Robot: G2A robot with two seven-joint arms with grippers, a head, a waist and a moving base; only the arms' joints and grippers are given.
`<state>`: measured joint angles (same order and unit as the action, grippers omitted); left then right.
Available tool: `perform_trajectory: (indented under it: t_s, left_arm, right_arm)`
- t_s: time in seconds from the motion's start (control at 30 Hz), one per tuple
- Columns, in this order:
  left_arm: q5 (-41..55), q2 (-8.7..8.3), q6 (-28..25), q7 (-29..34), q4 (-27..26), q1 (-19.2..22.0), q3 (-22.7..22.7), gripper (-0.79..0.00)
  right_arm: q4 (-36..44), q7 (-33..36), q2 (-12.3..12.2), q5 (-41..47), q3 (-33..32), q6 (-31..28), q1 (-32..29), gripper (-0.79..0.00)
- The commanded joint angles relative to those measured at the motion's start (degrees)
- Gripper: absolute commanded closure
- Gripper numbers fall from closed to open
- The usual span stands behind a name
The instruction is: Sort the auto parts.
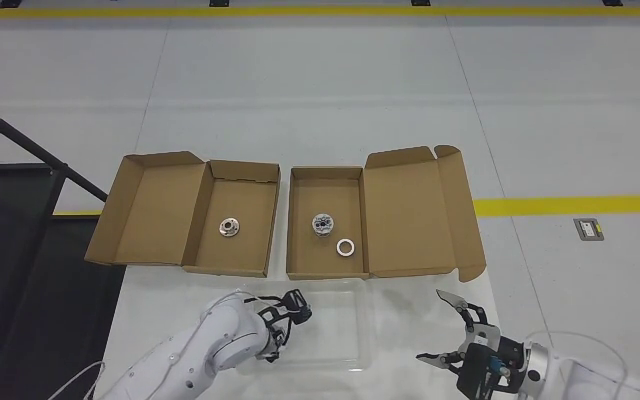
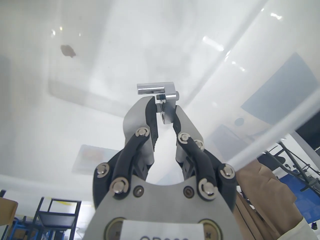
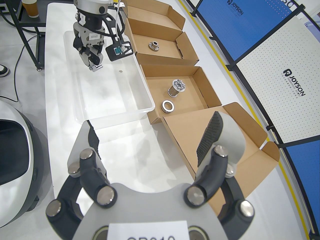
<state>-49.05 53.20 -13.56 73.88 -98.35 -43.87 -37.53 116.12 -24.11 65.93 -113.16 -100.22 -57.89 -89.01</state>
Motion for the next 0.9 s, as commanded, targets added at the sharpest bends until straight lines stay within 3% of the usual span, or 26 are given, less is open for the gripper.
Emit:
perform_trajectory:
  t_s: [0.0, 0.2, 0.43, 0.8, 0.87]
  left_arm:
    - [-0.4, -1.01, 0.0, 1.1, -3.4, -1.1, -2.8, 0.0]
    - [-1.7, -4.3, 1.9, -2.6, -12.8, -7.0, -14.8, 0.0]
    - [-4.2, -7.16, 6.1, -12.1, -16.4, -17.4, -29.8, 0.0]
    - [-3.6, -7.15, 5.5, -14.0, -16.0, -18.8, -30.2, 0.0]
    - [-3.5, -6.85, 7.5, -15.1, -14.7, -18.7, -29.8, 0.0]
  right_arm:
    - [0.0, 0.0, 0.0, 0.0, 0.0, 0.0, 0.0, -0.785]
    - [0.0, 0.0, 0.0, 0.0, 0.0, 0.0, 0.0, -0.785]
    - [0.0, 0.0, 0.0, 0.0, 0.0, 0.0, 0.0, -0.785]
    - [0.0, 0.0, 0.0, 0.0, 0.0, 0.0, 0.0, -0.785]
    - [0.0, 0.0, 0.0, 0.0, 0.0, 0.0, 0.0, -0.785]
